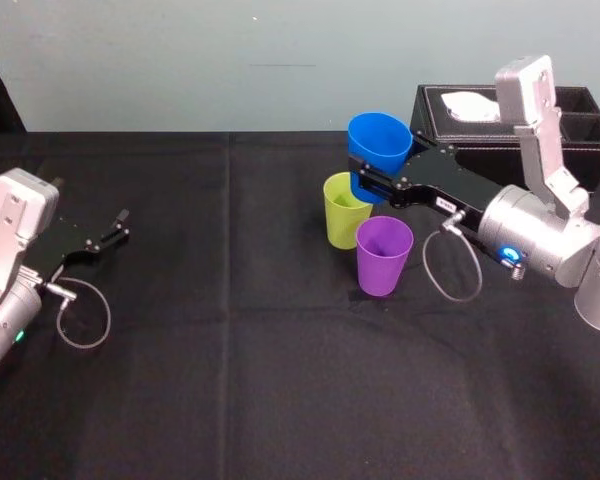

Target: Stack the three plastic cups sequentially using one hand.

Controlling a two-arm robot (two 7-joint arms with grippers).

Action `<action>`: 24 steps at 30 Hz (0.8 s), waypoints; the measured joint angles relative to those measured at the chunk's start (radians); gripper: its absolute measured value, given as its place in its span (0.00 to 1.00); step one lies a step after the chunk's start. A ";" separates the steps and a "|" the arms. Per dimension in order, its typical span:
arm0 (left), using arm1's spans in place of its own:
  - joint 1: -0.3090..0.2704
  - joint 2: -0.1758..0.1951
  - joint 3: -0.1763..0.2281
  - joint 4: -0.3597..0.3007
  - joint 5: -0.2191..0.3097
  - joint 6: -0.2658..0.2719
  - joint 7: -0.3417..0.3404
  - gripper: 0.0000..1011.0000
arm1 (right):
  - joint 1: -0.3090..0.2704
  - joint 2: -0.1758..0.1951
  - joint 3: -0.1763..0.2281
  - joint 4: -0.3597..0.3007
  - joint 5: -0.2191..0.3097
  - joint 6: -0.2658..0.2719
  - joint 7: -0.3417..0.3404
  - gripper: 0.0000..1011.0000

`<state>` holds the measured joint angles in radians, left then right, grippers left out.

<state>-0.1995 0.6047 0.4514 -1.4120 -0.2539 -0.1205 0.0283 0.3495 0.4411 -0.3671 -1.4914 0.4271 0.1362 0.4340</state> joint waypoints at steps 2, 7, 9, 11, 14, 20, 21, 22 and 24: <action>0.000 0.000 0.000 0.000 0.000 0.000 0.000 1.00 | 0.012 -0.006 -0.006 0.014 0.000 -0.002 0.002 0.72; 0.000 0.000 0.000 0.000 0.000 0.000 0.000 1.00 | 0.037 -0.018 -0.017 0.048 -0.003 -0.006 0.006 0.72; 0.000 0.000 0.000 0.000 0.000 0.000 0.000 1.00 | 0.048 -0.023 -0.022 0.062 -0.005 -0.007 0.007 0.72; 0.000 0.000 0.000 0.000 0.000 0.000 0.000 1.00 | 0.058 -0.029 -0.028 0.075 -0.010 -0.008 0.008 0.72; 0.000 0.000 0.000 0.000 0.000 0.000 0.000 1.00 | 0.065 -0.033 -0.032 0.085 -0.013 -0.009 0.008 0.72; 0.000 0.000 0.000 0.000 0.000 0.000 0.000 1.00 | 0.081 -0.047 -0.041 0.110 -0.020 -0.010 0.008 0.72; 0.000 0.000 0.000 0.000 0.000 0.000 0.000 1.00 | 0.084 -0.050 -0.043 0.116 -0.021 -0.010 0.008 0.72; 0.000 0.000 0.000 0.000 0.000 0.000 0.000 1.00 | 0.085 -0.051 -0.044 0.119 -0.022 -0.010 0.008 0.72; 0.000 0.000 0.000 0.000 0.000 0.000 0.000 1.00 | 0.087 -0.053 -0.045 0.122 -0.024 -0.009 0.008 0.72</action>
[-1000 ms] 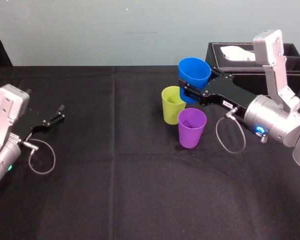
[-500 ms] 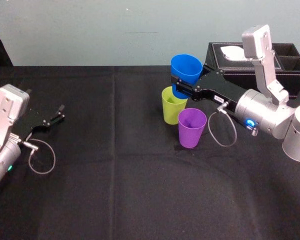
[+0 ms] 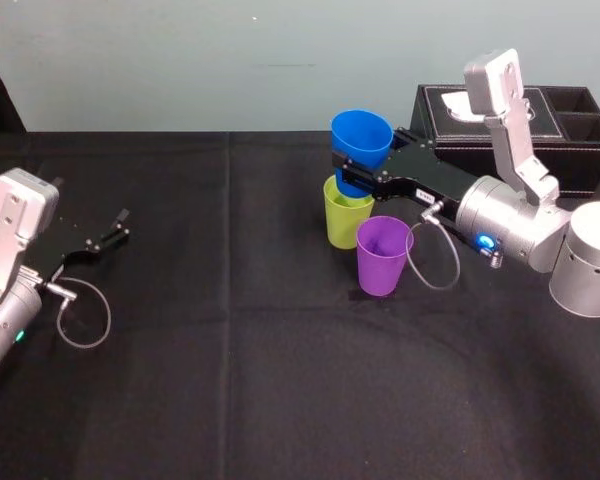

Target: Stack the three plastic cups sequentially using one hand.

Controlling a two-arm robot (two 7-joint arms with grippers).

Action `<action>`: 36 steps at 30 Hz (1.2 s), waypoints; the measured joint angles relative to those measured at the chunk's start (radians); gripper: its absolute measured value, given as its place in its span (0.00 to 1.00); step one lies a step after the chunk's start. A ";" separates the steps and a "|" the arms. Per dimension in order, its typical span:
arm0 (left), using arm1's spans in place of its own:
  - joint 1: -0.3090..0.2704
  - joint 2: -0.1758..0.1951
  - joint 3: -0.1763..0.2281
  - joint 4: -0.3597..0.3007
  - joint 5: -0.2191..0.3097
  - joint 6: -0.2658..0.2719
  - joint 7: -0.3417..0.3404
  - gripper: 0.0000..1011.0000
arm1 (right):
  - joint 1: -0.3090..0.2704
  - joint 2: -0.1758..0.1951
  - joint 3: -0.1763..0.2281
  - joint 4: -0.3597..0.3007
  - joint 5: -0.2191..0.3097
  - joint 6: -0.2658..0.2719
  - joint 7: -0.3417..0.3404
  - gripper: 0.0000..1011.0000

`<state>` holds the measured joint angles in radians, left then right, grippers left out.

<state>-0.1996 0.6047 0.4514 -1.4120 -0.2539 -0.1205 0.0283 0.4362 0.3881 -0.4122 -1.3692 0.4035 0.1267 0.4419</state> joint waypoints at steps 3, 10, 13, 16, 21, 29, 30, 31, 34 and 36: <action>0.000 0.000 0.000 0.000 0.000 0.000 0.000 1.00 | 0.003 -0.003 -0.003 0.009 -0.002 0.001 0.001 0.72; 0.000 0.000 0.000 0.000 0.000 0.000 0.000 1.00 | 0.005 -0.007 -0.006 0.017 -0.006 0.003 0.003 0.72; 0.000 0.000 0.000 0.000 0.000 0.000 0.000 1.00 | 0.005 -0.008 -0.006 0.020 -0.008 0.004 0.002 0.72; 0.000 0.000 0.000 0.000 0.000 0.000 0.000 1.00 | 0.004 -0.012 -0.006 0.026 -0.011 0.004 -0.002 0.72; 0.000 0.000 0.000 0.000 0.000 0.000 0.000 1.00 | 0.006 -0.020 -0.004 0.043 -0.014 0.005 -0.007 0.72; 0.000 0.000 0.000 0.000 0.000 0.000 0.000 1.00 | 0.015 -0.032 -0.004 0.069 -0.016 0.001 -0.004 0.72; 0.000 0.000 0.000 0.000 0.000 0.000 0.000 1.00 | 0.015 -0.032 -0.004 0.070 -0.016 0.001 -0.003 0.72; 0.000 0.000 0.000 0.000 0.000 0.000 0.000 1.00 | 0.015 -0.033 -0.004 0.072 -0.016 0.000 -0.003 0.72; 0.000 0.000 0.000 0.000 0.000 0.000 0.000 1.00 | 0.017 -0.036 -0.005 0.077 -0.017 -0.002 -0.002 0.72; 0.000 0.000 0.000 0.000 0.000 0.000 0.000 1.00 | 0.018 -0.037 -0.005 0.079 -0.017 -0.004 -0.001 0.72</action>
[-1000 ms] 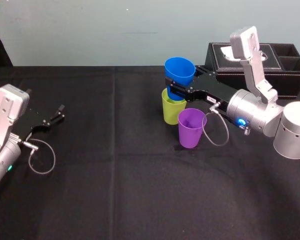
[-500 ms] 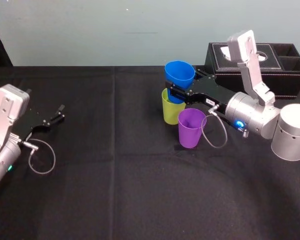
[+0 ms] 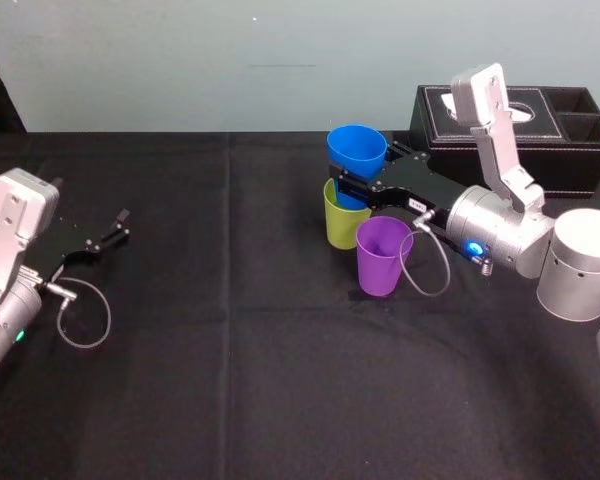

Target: Stack the three plastic cups sequentially using one hand.

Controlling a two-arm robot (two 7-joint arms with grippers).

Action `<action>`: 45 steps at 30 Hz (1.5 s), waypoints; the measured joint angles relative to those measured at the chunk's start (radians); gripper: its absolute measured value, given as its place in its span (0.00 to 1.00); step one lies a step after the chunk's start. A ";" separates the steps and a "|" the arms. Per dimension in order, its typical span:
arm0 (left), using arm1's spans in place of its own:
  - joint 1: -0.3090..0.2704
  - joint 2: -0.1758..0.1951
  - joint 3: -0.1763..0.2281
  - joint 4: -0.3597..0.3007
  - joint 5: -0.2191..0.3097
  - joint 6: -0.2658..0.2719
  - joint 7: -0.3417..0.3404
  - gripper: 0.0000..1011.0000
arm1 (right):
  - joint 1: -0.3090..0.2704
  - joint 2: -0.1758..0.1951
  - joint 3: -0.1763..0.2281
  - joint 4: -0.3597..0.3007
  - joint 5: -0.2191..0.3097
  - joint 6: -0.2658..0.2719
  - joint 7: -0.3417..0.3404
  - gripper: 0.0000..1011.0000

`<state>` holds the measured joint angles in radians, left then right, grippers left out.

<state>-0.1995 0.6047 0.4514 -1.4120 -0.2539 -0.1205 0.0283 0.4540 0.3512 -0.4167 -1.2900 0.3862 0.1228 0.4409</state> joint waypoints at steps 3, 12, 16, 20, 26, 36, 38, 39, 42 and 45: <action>0.000 0.000 0.000 0.000 0.000 0.000 0.000 1.00 | 0.000 -0.001 0.000 0.001 -0.001 -0.001 0.000 0.72; 0.000 0.000 0.000 0.000 0.000 0.000 0.000 1.00 | 0.003 -0.005 0.004 0.007 -0.001 -0.010 0.003 0.72; 0.000 0.000 0.000 0.000 0.000 0.000 0.000 1.00 | 0.005 -0.008 0.004 0.010 -0.001 -0.013 0.006 0.72; 0.000 0.000 0.000 0.000 0.000 0.000 0.000 1.00 | 0.008 -0.011 0.005 0.015 0.000 -0.016 0.007 0.72; 0.000 0.000 0.000 0.000 0.000 0.000 0.000 1.00 | 0.010 -0.015 0.005 0.022 0.000 -0.018 0.007 0.72; 0.000 0.000 0.000 0.000 0.000 0.000 0.000 1.00 | 0.018 -0.024 0.004 0.045 0.000 -0.024 0.008 0.72; 0.000 0.000 0.000 0.000 0.000 0.000 0.000 1.00 | 0.019 -0.026 0.003 0.050 0.000 -0.025 0.009 0.72; 0.000 0.000 0.000 0.000 0.000 0.000 0.000 1.00 | 0.019 -0.026 0.003 0.052 0.000 -0.025 0.009 0.72; 0.000 0.000 0.000 0.000 0.000 0.000 0.000 1.00 | 0.022 -0.027 0.000 0.059 -0.001 -0.027 0.013 0.72; 0.000 0.000 0.000 0.000 0.000 0.000 0.000 1.00 | 0.027 -0.029 -0.004 0.071 -0.003 -0.031 0.018 0.72</action>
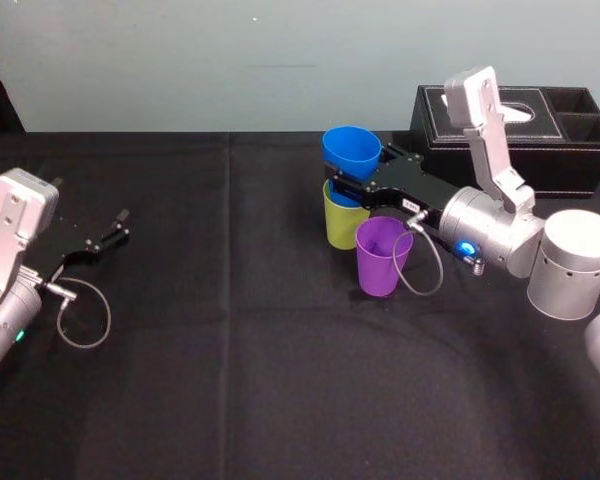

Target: Stack the three plastic cups sequentially using one hand.

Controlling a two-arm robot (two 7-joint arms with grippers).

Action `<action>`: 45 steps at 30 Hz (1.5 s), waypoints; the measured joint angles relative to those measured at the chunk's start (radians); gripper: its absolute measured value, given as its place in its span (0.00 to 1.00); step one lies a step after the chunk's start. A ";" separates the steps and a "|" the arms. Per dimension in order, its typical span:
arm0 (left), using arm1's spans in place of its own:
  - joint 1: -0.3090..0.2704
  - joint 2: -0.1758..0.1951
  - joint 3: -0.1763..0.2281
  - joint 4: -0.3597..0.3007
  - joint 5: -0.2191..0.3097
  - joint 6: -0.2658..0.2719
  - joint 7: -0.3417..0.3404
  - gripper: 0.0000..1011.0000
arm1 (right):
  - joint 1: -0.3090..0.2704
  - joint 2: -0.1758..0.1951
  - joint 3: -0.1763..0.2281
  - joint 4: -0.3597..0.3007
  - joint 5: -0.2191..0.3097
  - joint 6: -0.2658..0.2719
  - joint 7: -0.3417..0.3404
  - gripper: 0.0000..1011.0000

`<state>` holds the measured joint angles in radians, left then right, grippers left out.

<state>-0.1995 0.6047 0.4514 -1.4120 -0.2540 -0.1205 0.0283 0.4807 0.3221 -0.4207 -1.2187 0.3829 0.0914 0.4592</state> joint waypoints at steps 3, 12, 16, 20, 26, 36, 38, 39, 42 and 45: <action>0.000 0.000 0.000 0.000 0.000 0.000 0.000 1.00 | 0.002 -0.001 -0.001 0.004 -0.002 -0.002 0.002 0.72; 0.000 0.000 0.000 0.000 0.000 0.000 0.000 1.00 | 0.001 0.000 -0.001 0.000 -0.002 -0.001 0.001 0.75; 0.000 0.000 0.000 0.000 0.000 0.000 0.000 1.00 | 0.000 0.000 -0.001 -0.001 -0.002 0.000 0.001 0.83; 0.000 0.000 0.000 0.000 0.000 0.000 0.000 1.00 | 0.000 0.001 0.000 -0.003 -0.002 0.000 0.001 0.96; 0.000 0.000 0.000 0.000 0.000 0.000 0.000 1.00 | -0.001 0.001 0.000 -0.003 -0.001 0.001 0.000 0.99; 0.000 0.000 0.000 0.000 0.000 0.000 0.000 1.00 | -0.052 0.040 0.023 -0.108 0.012 0.012 -0.005 0.99; 0.000 0.000 0.000 0.000 0.000 0.000 0.000 1.00 | -0.071 0.052 0.030 -0.137 0.017 0.020 -0.012 0.99; 0.000 0.000 0.000 0.000 0.000 0.000 0.000 1.00 | -0.092 0.063 0.038 -0.167 0.023 0.027 -0.018 0.99; 0.000 0.000 0.000 0.000 0.000 0.000 0.000 1.00 | -0.131 0.086 0.053 -0.216 0.033 0.039 -0.031 0.99; 0.000 0.000 0.000 0.000 0.000 0.000 0.000 1.00 | -0.200 0.122 0.078 -0.295 0.049 0.053 -0.048 0.99</action>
<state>-0.1995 0.6047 0.4514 -1.4120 -0.2539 -0.1206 0.0283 0.2803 0.4438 -0.3431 -1.5133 0.4323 0.1443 0.4114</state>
